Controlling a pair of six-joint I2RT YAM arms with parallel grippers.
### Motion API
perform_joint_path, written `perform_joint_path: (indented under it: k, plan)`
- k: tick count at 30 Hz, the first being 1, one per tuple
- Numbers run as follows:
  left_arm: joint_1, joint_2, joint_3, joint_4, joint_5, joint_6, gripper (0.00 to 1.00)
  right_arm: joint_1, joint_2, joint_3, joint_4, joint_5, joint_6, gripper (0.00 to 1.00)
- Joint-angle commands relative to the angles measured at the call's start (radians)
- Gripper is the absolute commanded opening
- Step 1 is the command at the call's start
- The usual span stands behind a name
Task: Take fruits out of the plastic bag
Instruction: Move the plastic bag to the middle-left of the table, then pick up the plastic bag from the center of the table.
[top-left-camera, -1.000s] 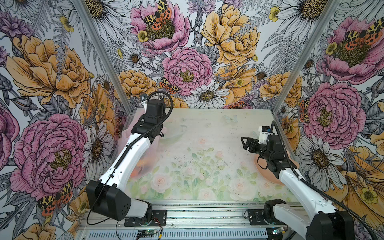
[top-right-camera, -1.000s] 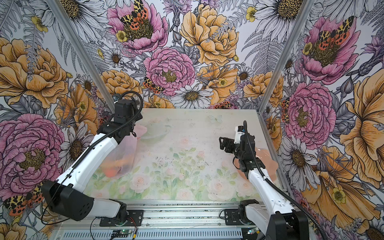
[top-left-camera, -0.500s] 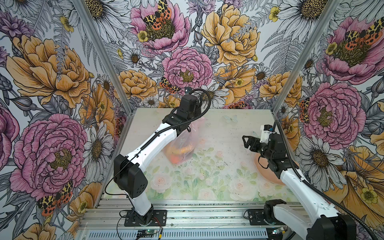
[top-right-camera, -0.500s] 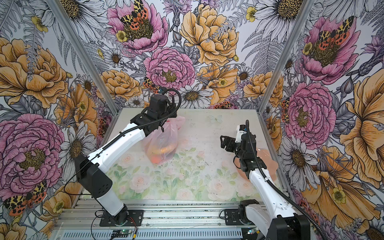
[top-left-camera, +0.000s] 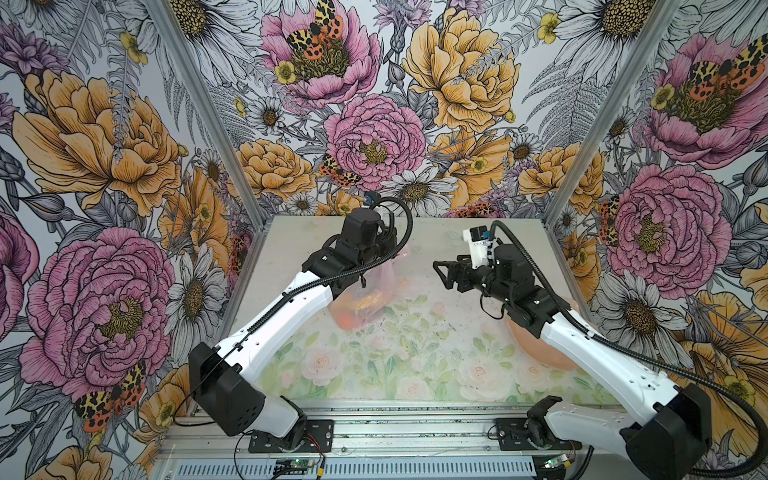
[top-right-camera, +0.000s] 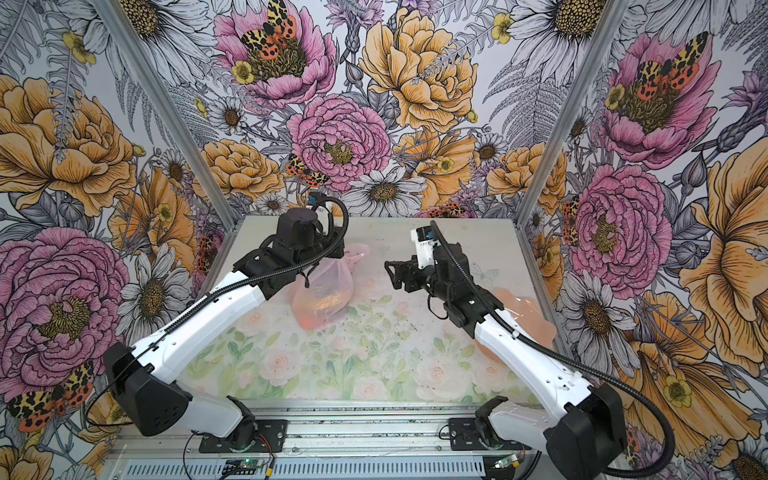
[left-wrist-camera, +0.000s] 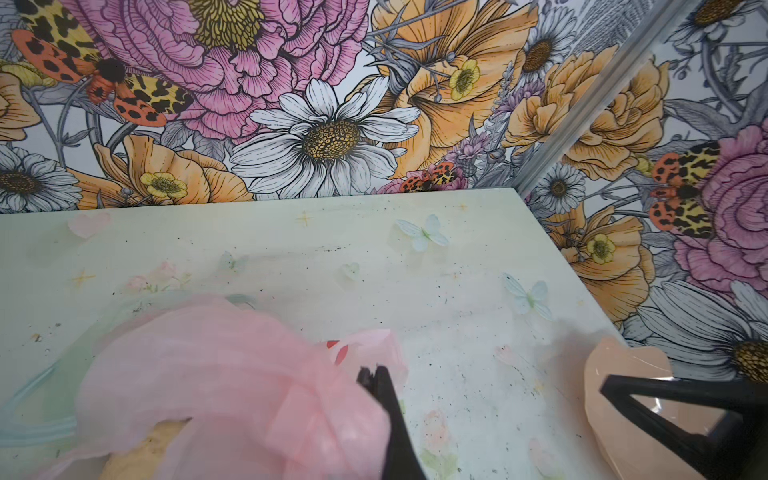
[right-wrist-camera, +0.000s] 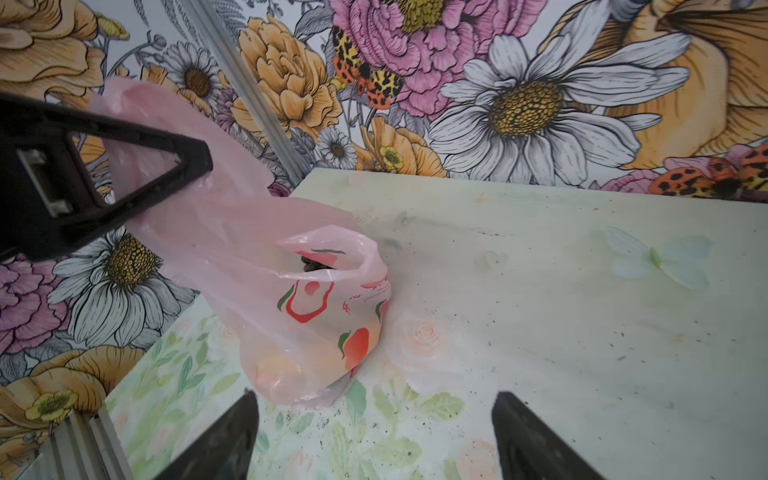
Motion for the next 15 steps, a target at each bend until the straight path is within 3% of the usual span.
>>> perform_joint_path:
  k: [1,10,15]
  plan:
    - [-0.02,-0.075,-0.043,0.02,0.046,0.026,0.0,0.055,0.083,0.103,0.0,0.021,-0.087,0.89]
    - [-0.01,-0.206,-0.169,0.015,0.066,0.033,0.0,0.188,0.251,0.275,0.0,-0.054,-0.195,0.88]
    - [0.004,-0.241,-0.198,0.018,0.111,0.032,0.0,0.212,0.33,0.335,0.003,-0.049,-0.2,0.83]
